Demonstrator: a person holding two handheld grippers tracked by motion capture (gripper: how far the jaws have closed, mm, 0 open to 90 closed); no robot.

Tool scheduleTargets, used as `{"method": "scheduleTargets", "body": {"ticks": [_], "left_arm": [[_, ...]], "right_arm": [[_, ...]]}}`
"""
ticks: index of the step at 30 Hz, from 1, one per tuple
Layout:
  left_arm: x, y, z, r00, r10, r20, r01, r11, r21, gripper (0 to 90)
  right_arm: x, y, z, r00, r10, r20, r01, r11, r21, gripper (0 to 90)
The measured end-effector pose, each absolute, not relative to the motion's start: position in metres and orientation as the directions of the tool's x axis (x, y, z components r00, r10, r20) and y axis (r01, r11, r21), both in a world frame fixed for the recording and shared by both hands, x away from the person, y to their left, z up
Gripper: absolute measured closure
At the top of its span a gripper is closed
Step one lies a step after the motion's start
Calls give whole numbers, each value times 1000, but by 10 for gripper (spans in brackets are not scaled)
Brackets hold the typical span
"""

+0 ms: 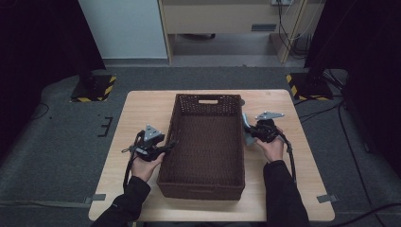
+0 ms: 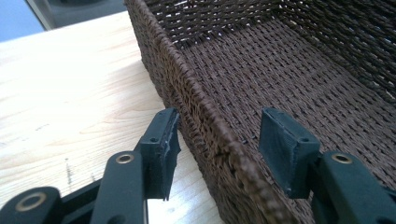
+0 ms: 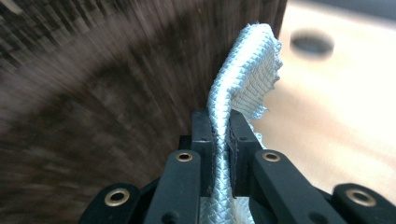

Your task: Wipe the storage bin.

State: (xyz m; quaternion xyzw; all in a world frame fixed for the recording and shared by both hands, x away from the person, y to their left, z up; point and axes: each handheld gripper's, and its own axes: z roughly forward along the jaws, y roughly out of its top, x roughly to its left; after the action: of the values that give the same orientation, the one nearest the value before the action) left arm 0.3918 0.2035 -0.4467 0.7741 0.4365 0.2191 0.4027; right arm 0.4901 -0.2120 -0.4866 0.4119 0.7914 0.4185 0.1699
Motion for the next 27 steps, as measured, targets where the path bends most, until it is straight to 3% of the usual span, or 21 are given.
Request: {"method": "scheduleTargets", "body": {"ticks": [6, 16, 21, 27], "left_arm": [[383, 206, -449, 538, 842, -29, 501, -292, 815, 464], [382, 203, -455, 539, 840, -57, 528, -284, 800, 575], [381, 201, -454, 520, 854, -37, 527, -286, 801, 611], [383, 202, -454, 499, 866, -40, 523, -264, 810, 645]], "right_arm": [[474, -219, -446, -641, 762, 87, 412, 247, 877, 845], [474, -211, -489, -621, 780, 72, 528, 348, 775, 844], [476, -212, -496, -600, 790, 125, 550, 294, 782, 844], [472, -218, -474, -609, 781, 138, 486, 230, 843, 844]]}}
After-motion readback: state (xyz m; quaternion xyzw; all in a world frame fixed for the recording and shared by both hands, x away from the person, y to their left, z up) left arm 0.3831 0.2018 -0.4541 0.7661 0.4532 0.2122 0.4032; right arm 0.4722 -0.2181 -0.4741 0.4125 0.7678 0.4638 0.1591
